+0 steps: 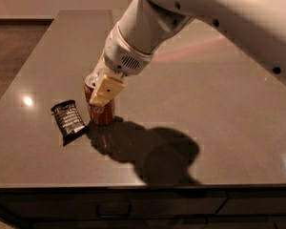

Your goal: Move coke can near rxbar chocolate

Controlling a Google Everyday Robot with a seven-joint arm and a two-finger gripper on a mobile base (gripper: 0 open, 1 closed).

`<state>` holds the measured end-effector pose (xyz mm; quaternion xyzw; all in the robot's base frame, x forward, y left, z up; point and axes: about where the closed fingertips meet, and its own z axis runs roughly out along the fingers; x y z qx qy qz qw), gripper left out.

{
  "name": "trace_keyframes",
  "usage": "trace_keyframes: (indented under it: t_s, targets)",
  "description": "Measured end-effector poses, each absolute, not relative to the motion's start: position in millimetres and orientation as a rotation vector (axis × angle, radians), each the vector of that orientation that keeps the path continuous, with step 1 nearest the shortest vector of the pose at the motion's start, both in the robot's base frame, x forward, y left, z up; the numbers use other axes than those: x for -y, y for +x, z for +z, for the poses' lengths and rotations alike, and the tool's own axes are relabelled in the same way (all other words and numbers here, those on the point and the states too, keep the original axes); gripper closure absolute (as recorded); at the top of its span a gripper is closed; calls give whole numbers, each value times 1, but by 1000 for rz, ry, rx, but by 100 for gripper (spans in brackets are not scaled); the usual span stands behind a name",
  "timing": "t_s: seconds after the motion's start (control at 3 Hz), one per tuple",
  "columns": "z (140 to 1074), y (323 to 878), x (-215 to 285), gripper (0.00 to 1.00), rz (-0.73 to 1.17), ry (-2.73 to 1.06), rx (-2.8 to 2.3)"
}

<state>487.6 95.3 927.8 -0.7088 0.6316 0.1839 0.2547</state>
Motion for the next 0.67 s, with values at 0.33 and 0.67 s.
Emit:
trace_keyframes:
  t_s: [0.33,0.67]
  targets:
    - [929,486,-96,5,496,-1929,-1712]
    - [930,485,-97,0,495,-1930,-1710]
